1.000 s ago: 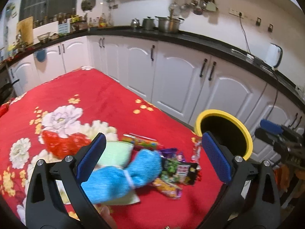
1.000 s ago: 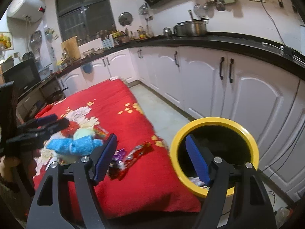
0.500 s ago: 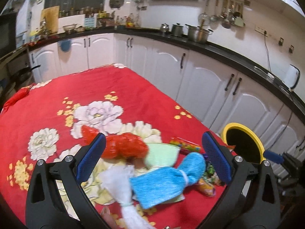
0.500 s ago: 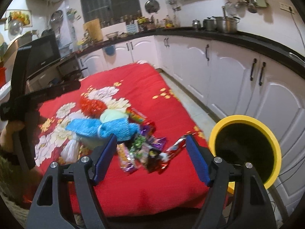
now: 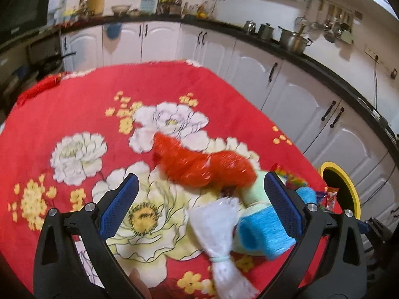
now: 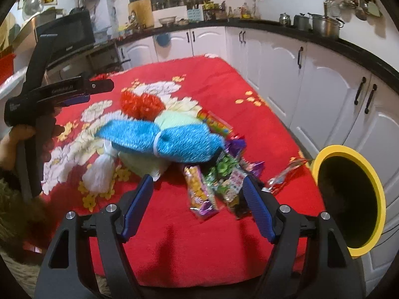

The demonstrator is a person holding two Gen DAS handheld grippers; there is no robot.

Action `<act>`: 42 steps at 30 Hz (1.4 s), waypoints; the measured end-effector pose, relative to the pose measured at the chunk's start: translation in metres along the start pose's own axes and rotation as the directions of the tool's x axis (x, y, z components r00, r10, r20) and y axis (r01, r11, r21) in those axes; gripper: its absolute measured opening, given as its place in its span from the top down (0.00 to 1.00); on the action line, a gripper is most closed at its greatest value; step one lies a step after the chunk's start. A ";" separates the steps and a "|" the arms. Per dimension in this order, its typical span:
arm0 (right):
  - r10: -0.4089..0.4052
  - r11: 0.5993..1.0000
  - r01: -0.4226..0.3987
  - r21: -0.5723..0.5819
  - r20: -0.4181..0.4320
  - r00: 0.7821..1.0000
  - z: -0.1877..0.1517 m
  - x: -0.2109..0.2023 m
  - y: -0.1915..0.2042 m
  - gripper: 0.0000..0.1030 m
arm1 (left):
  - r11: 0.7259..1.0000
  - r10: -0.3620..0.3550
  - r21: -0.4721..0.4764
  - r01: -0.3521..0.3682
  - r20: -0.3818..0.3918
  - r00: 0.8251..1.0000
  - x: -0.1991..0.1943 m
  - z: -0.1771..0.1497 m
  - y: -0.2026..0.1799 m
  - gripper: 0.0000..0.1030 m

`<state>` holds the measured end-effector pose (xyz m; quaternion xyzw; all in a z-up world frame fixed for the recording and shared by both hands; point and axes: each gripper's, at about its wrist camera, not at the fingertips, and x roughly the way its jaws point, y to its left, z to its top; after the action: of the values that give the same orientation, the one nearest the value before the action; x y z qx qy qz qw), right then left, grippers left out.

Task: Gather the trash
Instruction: 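Move both tools back over the bed toward the remaining trash, then grasp the white mesh bag with the left tool while the right tool grasps a candy wrapper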

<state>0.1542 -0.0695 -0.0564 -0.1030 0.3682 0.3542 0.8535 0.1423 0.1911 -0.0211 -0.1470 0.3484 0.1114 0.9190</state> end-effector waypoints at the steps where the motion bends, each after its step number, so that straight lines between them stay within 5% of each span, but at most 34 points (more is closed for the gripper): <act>1: 0.000 1.000 0.000 -0.006 -0.009 1.000 -0.001 0.004 0.002 0.33 | 1.000 -0.002 -0.011 0.002 -0.013 1.000 0.003 -0.002 0.004 0.10; 5: -0.003 1.000 0.002 -0.021 -0.055 0.998 -0.004 0.023 0.005 0.41 | 0.996 -0.055 -0.079 0.049 -0.076 0.996 0.017 -0.011 0.020 0.12; 19: -0.033 0.999 0.030 -0.024 -0.124 0.992 -0.016 0.057 0.004 0.74 | 0.949 -0.247 -0.246 0.199 -0.184 0.951 0.046 -0.034 0.033 0.47; 21: -0.017 1.000 0.016 -0.015 -0.130 0.991 -0.016 0.056 0.003 0.84 | 0.950 -0.248 -0.240 0.199 -0.194 0.949 0.048 -0.036 0.032 0.60; 26: 0.008 1.000 -0.010 -0.011 -0.137 0.991 -0.020 0.051 0.005 0.89 | 0.946 -0.267 -0.247 0.212 -0.217 0.939 0.051 -0.042 0.037 0.87; 42: 0.068 0.998 -0.066 0.015 -0.132 0.989 -0.032 0.025 0.009 0.92 | 0.968 -0.211 -0.162 0.191 -0.115 0.971 -0.010 -0.031 0.037 0.90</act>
<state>0.1426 -0.0640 -0.0960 -0.1094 0.4290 0.3731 0.8153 0.1046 0.2139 -0.0436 -0.2573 0.3820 0.0334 0.8870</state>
